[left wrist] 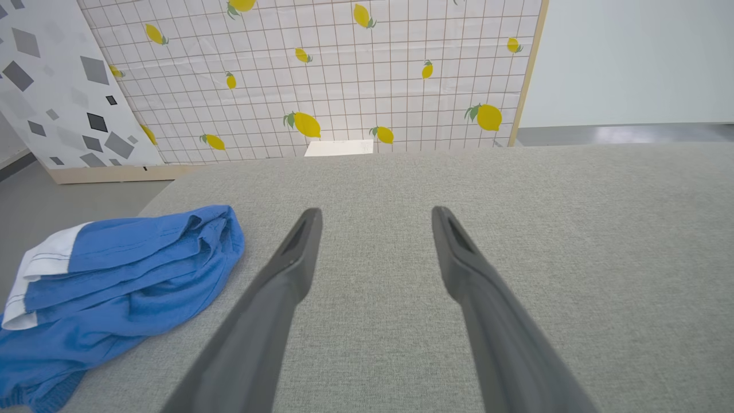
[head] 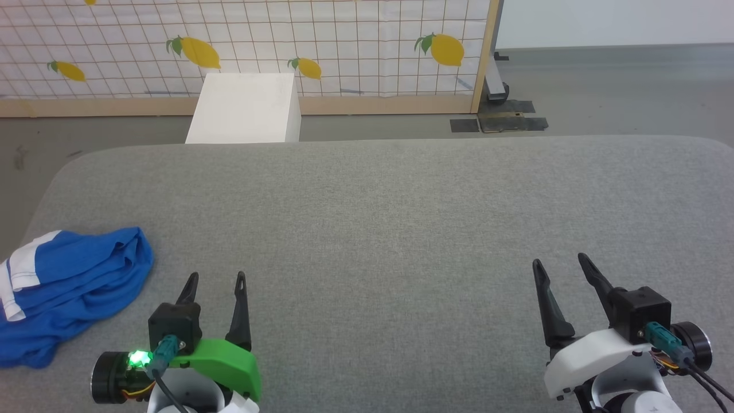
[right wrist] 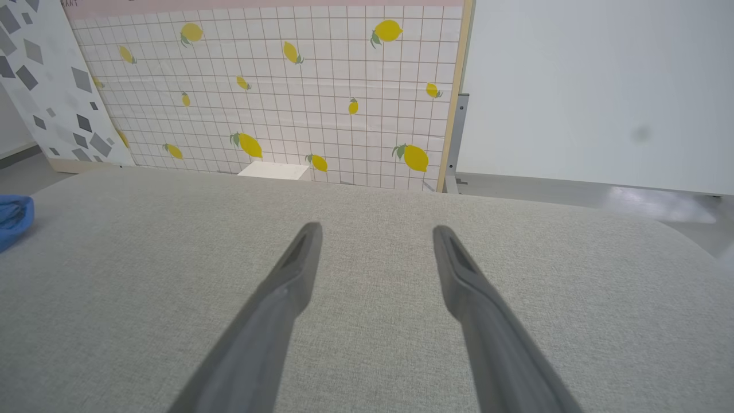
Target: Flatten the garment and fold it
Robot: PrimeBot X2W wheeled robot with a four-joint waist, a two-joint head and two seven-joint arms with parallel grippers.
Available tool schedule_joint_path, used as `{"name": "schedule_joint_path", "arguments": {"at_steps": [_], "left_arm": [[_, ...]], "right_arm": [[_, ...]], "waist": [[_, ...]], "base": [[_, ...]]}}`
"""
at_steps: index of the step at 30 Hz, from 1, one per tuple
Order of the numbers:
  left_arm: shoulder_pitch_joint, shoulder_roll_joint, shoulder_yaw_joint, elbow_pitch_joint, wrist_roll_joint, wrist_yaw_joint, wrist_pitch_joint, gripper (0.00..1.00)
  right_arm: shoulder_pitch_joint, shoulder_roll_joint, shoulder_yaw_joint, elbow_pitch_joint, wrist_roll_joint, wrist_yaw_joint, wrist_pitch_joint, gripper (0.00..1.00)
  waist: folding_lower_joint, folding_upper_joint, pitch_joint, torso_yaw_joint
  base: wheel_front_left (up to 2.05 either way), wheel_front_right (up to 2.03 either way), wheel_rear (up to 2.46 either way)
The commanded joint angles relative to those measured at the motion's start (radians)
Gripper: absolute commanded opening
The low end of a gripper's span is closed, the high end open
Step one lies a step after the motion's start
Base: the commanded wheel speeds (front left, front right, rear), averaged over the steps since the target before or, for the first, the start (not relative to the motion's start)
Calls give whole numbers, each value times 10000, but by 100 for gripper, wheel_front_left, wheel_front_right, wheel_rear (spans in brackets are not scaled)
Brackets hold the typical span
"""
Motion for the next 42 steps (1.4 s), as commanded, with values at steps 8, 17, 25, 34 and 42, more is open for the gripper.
{"name": "schedule_joint_path", "arguments": {"at_steps": [8, 17, 25, 34, 42], "left_arm": [[-87, 9, -137, 92, -71, 203, -252, 100], [-69, 86, -195, 104, -115, 322, -435, 100], [-65, 168, -271, 115, -157, 395, -599, 100], [-33, 305, -337, 131, -206, 457, -785, 100], [73, 359, -384, 82, -248, 590, -950, 100]], "right_arm": [[-45, 0, 14, 59, -57, 9, -262, 100], [-58, 0, 79, 118, -90, 14, -447, 100], [-110, 0, 162, 183, -132, 19, -597, 100], [-198, 0, 363, 272, -149, 24, -741, 100], [-255, 0, 480, 338, -176, 28, -870, 100]], "waist": [[0, 0, -1, 245], [0, 0, -27, 816], [0, 0, -21, 1504], [0, 0, -31, 2303], [0, 0, -24, 2758]], "base": [[0, 0, 0], [0, 0, 0], [0, 0, 0], [0, 0, 0], [-10, -10, -10]]}}
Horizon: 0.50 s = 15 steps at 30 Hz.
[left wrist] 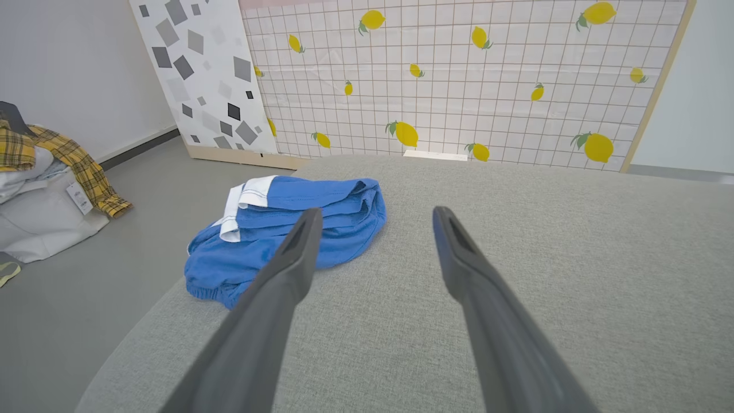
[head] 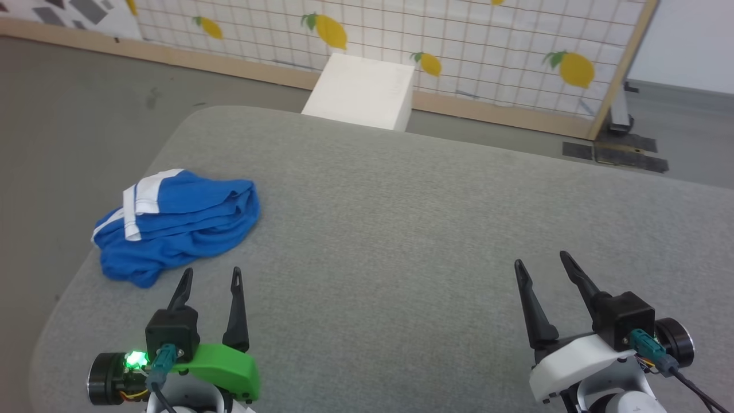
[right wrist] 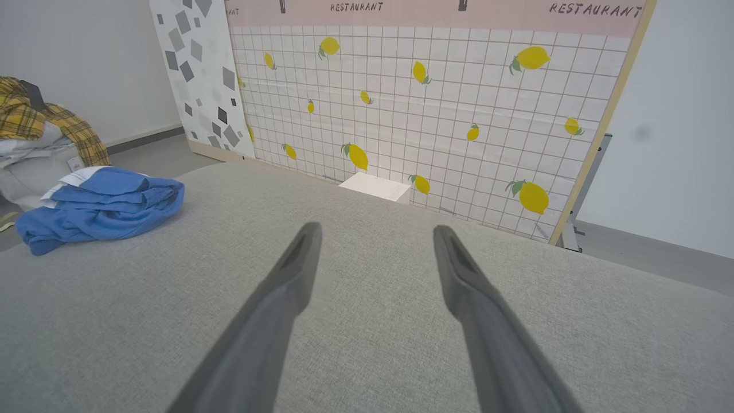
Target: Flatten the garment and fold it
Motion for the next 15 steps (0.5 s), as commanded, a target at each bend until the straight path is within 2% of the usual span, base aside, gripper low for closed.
{"name": "schedule_joint_path", "arguments": {"at_steps": [1, 15], "left_arm": [[95, 69, -66, -42, -96, 113, -133, 100], [187, 158, -110, -68, -217, 312, -420, 100]], "right_arm": [[-197, 0, 58, 52, -119, 30, -155, 100], [-240, 1, 234, 157, -125, 38, -378, 100]], "waist": [[0, 0, 12, 264], [0, 0, -22, 953]], "base": [[-1, -1, -1], [0, 0, 0]]}}
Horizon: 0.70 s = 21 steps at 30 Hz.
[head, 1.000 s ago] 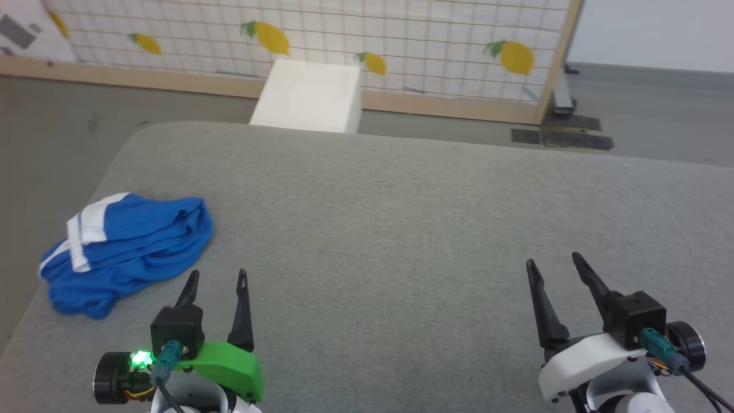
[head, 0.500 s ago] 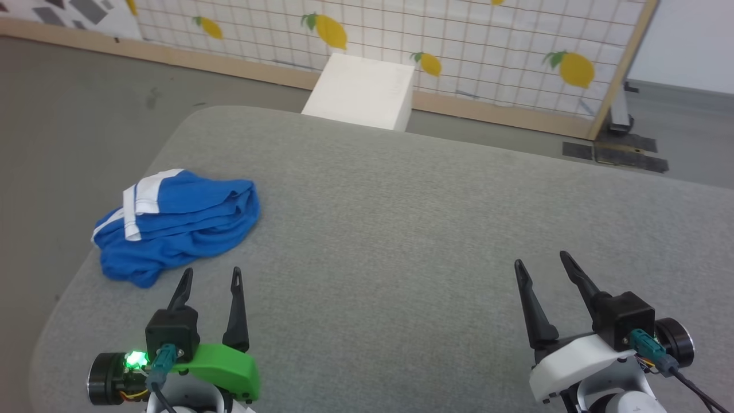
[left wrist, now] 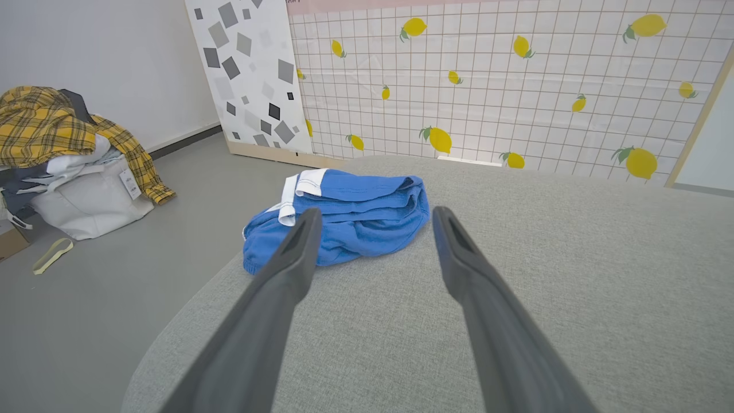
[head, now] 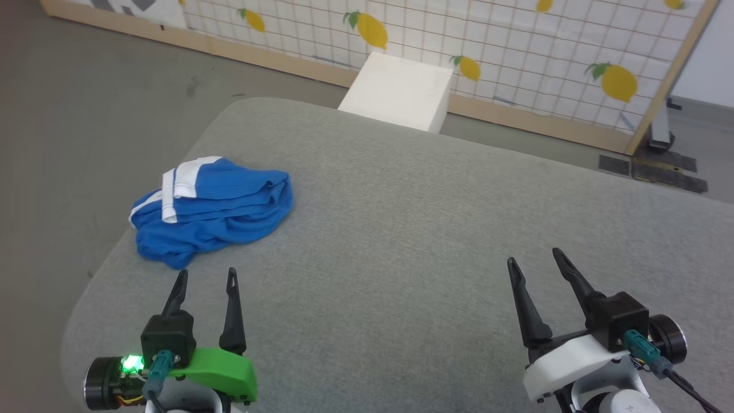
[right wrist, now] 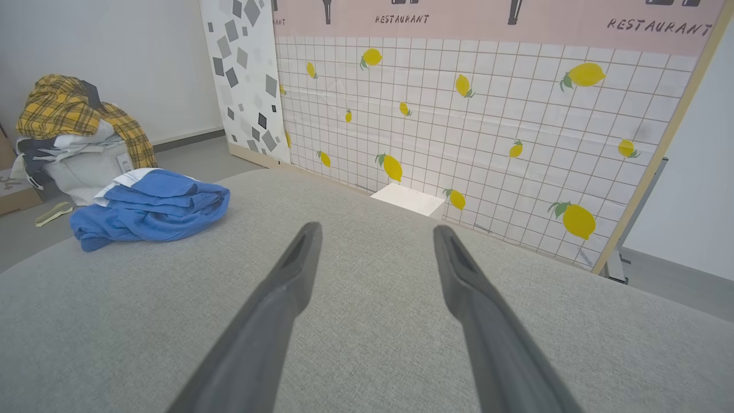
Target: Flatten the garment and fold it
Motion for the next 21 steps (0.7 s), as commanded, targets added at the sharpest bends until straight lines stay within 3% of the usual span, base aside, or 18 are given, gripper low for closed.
{"name": "schedule_joint_path", "arguments": {"at_steps": [1, 21], "left_arm": [[95, 75, -33, -38, -97, 70, -120, 100], [342, 251, -181, -24, -319, 303, -575, 100]], "right_arm": [[-134, 1, 38, 46, -128, 38, -123, 100], [-235, 1, 229, 233, -115, 51, -470, 100]], "waist": [[-1, 0, -6, 153], [-1, 0, 39, 1238]], "base": [[0, 0, 0], [0, 0, 0]]}}
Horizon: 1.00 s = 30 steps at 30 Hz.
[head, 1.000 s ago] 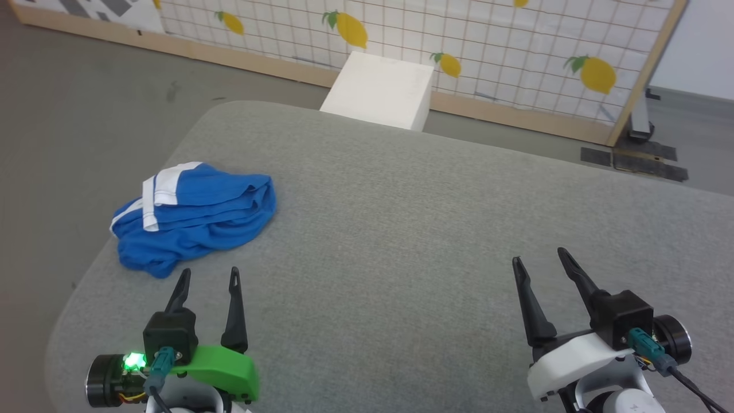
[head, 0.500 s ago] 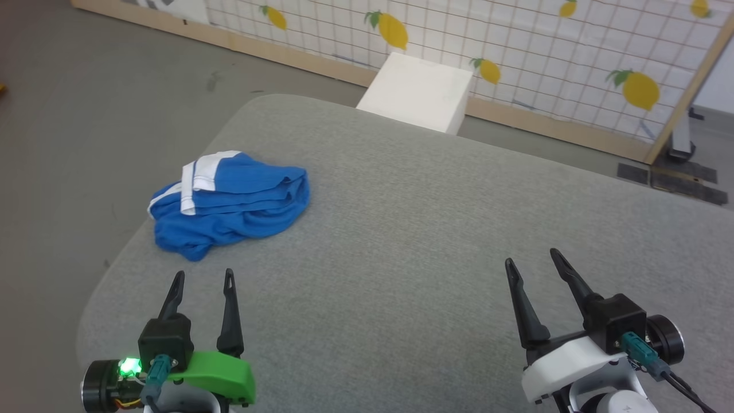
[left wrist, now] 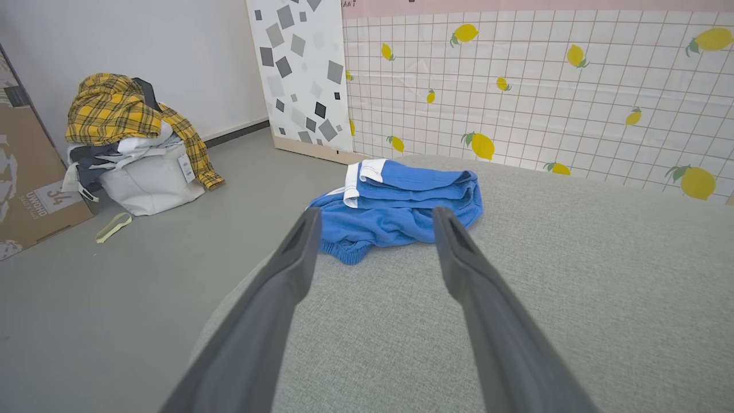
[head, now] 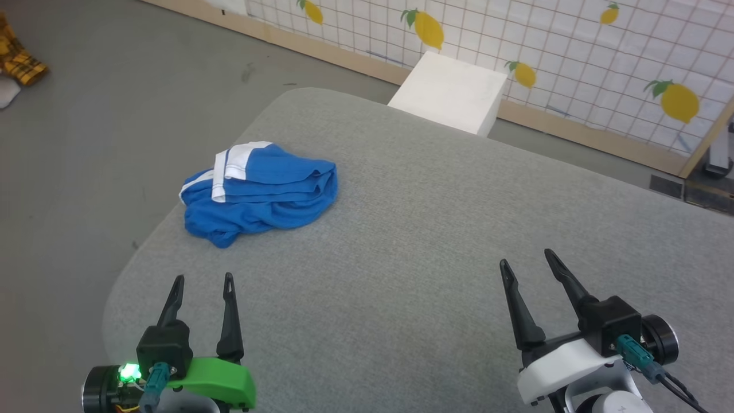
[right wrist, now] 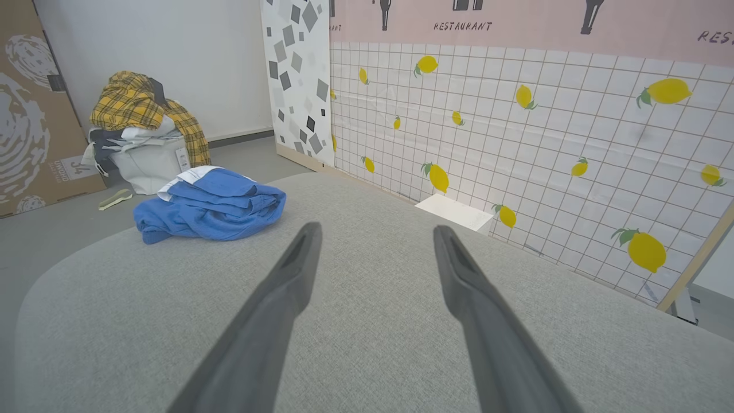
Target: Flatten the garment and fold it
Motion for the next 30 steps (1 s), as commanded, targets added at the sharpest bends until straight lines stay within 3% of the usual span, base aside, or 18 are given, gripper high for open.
{"name": "schedule_joint_path", "arguments": {"at_steps": [1, 30], "left_arm": [[132, 79, -29, -24, -15, 83, -103, 100], [253, 302, -242, 68, -327, 433, -704, 100]], "right_arm": [[-208, -3, 12, 40, -76, 46, -101, 100], [-344, -3, 73, 284, 66, 62, -632, 100]], "waist": [[0, 0, 27, 94], [-1, 0, 35, 1408]], "base": [[0, 0, 0], [0, 0, 0]]}}
